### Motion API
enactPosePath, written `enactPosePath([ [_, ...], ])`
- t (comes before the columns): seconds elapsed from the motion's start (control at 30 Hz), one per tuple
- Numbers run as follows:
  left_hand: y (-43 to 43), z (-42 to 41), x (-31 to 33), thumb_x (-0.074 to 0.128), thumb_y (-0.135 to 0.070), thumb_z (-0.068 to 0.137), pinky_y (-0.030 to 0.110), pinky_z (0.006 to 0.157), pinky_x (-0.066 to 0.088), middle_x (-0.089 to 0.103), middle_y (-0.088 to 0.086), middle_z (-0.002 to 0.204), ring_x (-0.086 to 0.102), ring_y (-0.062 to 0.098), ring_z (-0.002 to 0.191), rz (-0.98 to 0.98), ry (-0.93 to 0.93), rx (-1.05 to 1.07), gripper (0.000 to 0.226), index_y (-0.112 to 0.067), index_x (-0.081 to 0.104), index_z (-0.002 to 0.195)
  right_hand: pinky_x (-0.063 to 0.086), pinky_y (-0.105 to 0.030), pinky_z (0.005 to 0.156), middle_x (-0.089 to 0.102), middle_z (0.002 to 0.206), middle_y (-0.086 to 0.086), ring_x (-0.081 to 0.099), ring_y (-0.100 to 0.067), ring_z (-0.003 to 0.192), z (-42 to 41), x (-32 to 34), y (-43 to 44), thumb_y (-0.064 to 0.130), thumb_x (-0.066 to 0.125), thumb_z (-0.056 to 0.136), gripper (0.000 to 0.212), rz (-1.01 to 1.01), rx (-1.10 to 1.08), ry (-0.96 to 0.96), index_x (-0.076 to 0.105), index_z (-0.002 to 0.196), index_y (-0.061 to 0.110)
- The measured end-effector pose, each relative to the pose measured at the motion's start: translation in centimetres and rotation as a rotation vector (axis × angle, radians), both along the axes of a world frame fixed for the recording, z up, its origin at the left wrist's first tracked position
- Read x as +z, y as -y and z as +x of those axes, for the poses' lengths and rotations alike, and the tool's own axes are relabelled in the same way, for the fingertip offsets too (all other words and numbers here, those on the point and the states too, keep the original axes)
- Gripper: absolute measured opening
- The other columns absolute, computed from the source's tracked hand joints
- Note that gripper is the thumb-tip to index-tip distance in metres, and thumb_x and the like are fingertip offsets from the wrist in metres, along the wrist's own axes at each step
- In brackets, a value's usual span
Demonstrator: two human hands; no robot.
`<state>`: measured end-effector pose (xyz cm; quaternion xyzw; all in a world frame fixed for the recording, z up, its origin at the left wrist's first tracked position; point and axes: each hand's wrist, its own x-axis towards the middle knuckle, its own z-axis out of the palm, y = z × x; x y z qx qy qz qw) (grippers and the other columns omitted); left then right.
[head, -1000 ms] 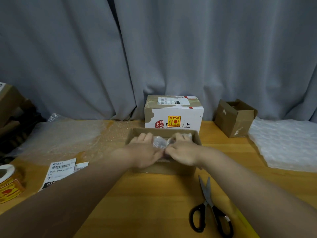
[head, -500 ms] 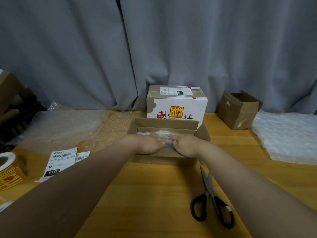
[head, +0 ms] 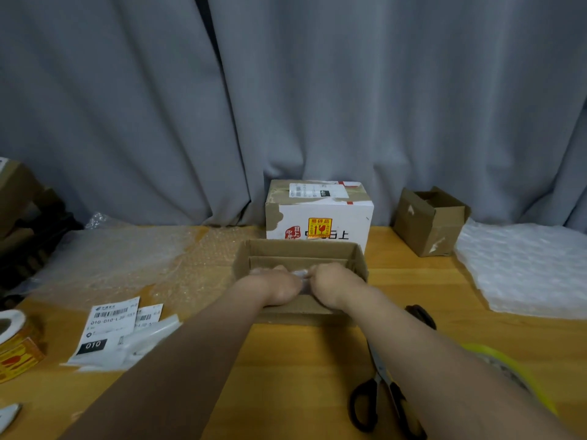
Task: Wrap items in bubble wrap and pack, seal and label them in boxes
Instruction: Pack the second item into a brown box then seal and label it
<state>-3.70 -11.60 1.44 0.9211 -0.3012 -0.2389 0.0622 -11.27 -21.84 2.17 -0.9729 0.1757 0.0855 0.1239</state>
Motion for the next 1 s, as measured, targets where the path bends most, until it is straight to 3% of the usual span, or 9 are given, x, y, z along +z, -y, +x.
enactPosePath([
  [0.13, -1.0, -1.2, 0.8, 0.038, -0.043, 0.096, 0.043, 0.104, 0.033, 0.050, 0.004, 0.128, 0.042, 0.028, 0.123, -0.195, 0.249, -0.059, 0.033, -0.035, 0.062, 0.118, 0.042, -0.039, 0.095, 0.056, 0.121, -0.007, 0.050, -0.026, 0.113, -0.9, 1.0, 0.0, 0.030, 0.043, 0.098, 0.030, -0.329, -0.021, 0.395, 0.058, 0.120, 0.017],
  [0.3, -4.5, -1.6, 2.9, 0.053, -0.045, 0.091, 0.035, 0.093, 0.032, 0.042, 0.004, 0.124, 0.039, 0.023, 0.113, -0.482, 0.836, 0.128, 0.037, -0.024, 0.051, 0.121, 0.028, -0.044, 0.097, 0.047, 0.125, -0.002, 0.034, -0.025, 0.120, -1.0, 0.9, 0.6, 0.031, 0.056, 0.092, 0.026, -0.331, -0.215, 0.315, 0.063, 0.118, 0.031],
  [0.47, -6.7, -1.3, 2.1, 0.067, -0.026, 0.086, 0.023, 0.078, 0.040, 0.052, 0.004, 0.120, 0.053, 0.014, 0.097, -0.709, 0.203, 0.248, 0.054, -0.013, 0.040, 0.130, 0.033, -0.044, 0.102, 0.037, 0.130, -0.007, 0.028, -0.027, 0.125, -0.6, 0.8, -0.2, 0.024, 0.067, 0.085, 0.038, -0.282, -0.175, 0.233, 0.061, 0.122, 0.025],
  [0.57, -6.5, -1.8, 0.8, 0.053, -0.046, 0.091, 0.026, 0.090, 0.045, 0.061, 0.002, 0.121, 0.057, 0.017, 0.108, -0.528, 0.222, -0.005, 0.048, -0.017, 0.050, 0.129, 0.040, -0.040, 0.103, 0.033, 0.134, -0.009, 0.037, -0.028, 0.124, -0.6, 0.3, -0.8, 0.014, 0.067, 0.086, 0.045, -0.179, 0.014, 0.287, 0.054, 0.128, 0.020],
  [0.7, -5.7, -1.6, 1.3, 0.030, -0.076, 0.079, 0.031, 0.096, 0.039, 0.049, 0.003, 0.139, 0.047, 0.021, 0.124, -0.134, 0.316, -0.281, 0.080, -0.028, 0.041, 0.141, 0.043, -0.031, 0.095, 0.047, 0.126, -0.006, 0.052, -0.024, 0.110, -1.5, 0.5, -0.5, 0.015, 0.054, 0.094, 0.033, 0.098, 0.077, 0.334, 0.055, 0.126, 0.018],
  [0.77, -5.4, -1.1, 1.2, 0.034, -0.075, 0.081, 0.035, 0.099, 0.038, 0.046, 0.003, 0.138, 0.042, 0.022, 0.124, -0.033, 0.337, -0.325, 0.071, -0.033, 0.045, 0.138, 0.046, -0.033, 0.091, 0.056, 0.118, -0.003, 0.055, -0.020, 0.108, -2.3, 1.3, -0.1, 0.038, 0.047, 0.096, 0.034, 0.090, 0.123, 0.413, 0.061, 0.120, 0.018],
  [0.87, -4.7, -0.6, 1.1, 0.032, -0.068, 0.088, 0.042, 0.102, 0.034, 0.043, 0.001, 0.132, 0.033, 0.024, 0.122, 0.036, 0.364, -0.338, 0.057, -0.037, 0.053, 0.131, 0.037, -0.040, 0.099, 0.055, 0.121, 0.003, 0.045, -0.017, 0.117, -3.8, 2.6, 0.4, 0.086, 0.026, 0.072, 0.086, -0.174, 0.252, 0.265, 0.061, 0.123, 0.027],
  [0.93, -4.0, -0.3, 1.7, 0.026, -0.069, 0.087, 0.044, 0.101, 0.034, 0.045, 0.002, 0.128, 0.035, 0.026, 0.119, 0.111, 0.363, -0.350, 0.064, -0.031, 0.053, 0.130, 0.037, -0.040, 0.099, 0.046, 0.123, 0.000, 0.040, -0.019, 0.118, -4.6, 2.7, 0.8, 0.088, 0.030, 0.071, 0.086, -0.256, 0.250, 0.148, 0.057, 0.128, 0.030],
  [1.0, -3.5, 0.2, 2.4, 0.019, -0.075, 0.080, 0.039, 0.091, 0.040, 0.056, 0.006, 0.114, 0.046, 0.024, 0.102, 0.096, 0.369, -0.367, 0.073, -0.024, 0.061, 0.111, 0.045, -0.036, 0.089, 0.047, 0.117, -0.005, 0.048, -0.022, 0.110, -4.6, 2.3, 0.9, 0.069, 0.036, 0.087, 0.063, -0.129, 0.188, 0.184, 0.058, 0.126, 0.026],
])
